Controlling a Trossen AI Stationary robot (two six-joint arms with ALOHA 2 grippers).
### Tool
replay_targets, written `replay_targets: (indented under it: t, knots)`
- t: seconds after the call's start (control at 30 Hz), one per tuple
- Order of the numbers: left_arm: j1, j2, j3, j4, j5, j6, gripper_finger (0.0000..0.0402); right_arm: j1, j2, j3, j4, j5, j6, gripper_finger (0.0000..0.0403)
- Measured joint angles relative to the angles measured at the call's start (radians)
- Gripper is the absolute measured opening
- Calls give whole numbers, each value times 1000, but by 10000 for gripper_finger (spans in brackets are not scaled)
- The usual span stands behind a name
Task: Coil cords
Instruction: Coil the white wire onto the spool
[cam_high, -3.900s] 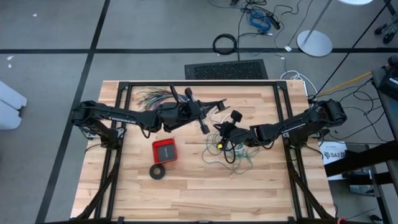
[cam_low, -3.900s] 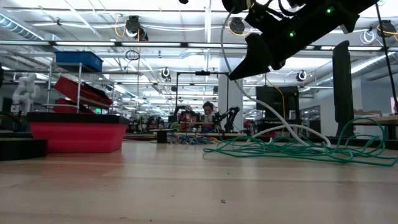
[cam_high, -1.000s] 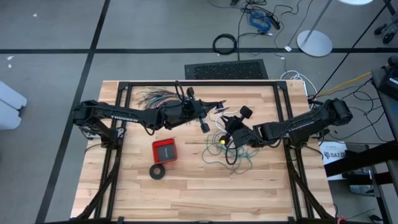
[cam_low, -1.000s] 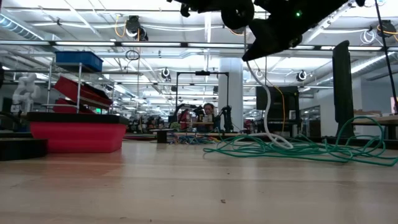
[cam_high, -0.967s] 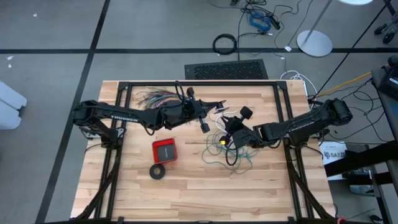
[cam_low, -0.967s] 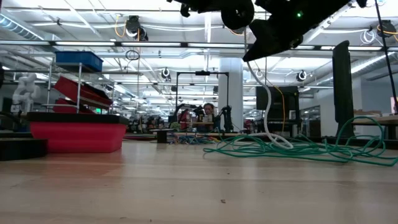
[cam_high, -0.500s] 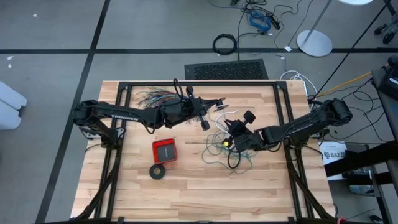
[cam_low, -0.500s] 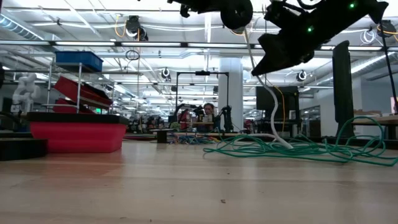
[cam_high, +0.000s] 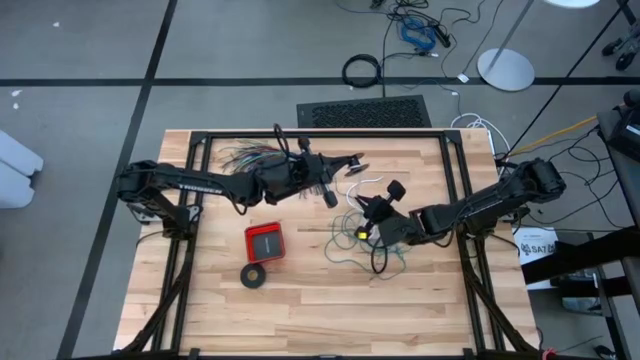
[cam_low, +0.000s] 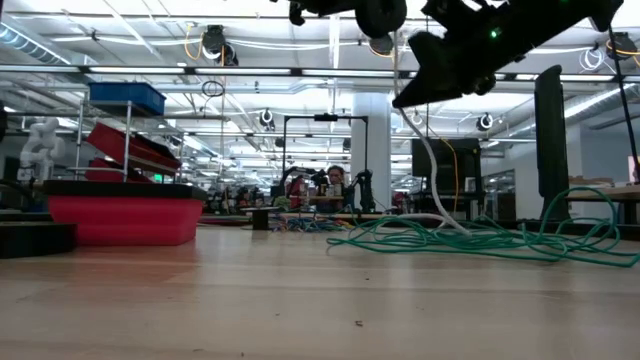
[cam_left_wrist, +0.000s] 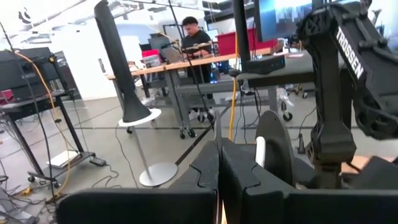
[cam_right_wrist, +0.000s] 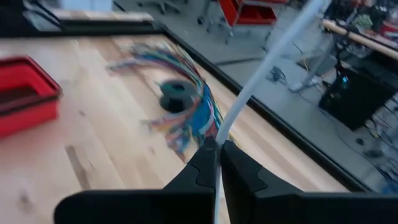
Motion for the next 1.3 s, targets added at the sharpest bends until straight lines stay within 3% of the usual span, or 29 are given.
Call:
replay_targets:
  t: [0.13, 0.47, 0.87, 1.3]
  knots:
    - [0, 10, 1, 7, 10, -26, 0, -42, 0, 11, 91, -94, -72, 1]
    - [1, 51, 2, 1, 46, -29, 0, -117, 0, 96, 55, -277, -135, 1]
    - [0, 55, 2, -58, 25, 30, 0, -128, -13, 216, -162, -322, -153, 0]
    - [-3, 59, 0, -152, -33, 140, 0, -68, -15, 296, -176, -326, -175, 0]
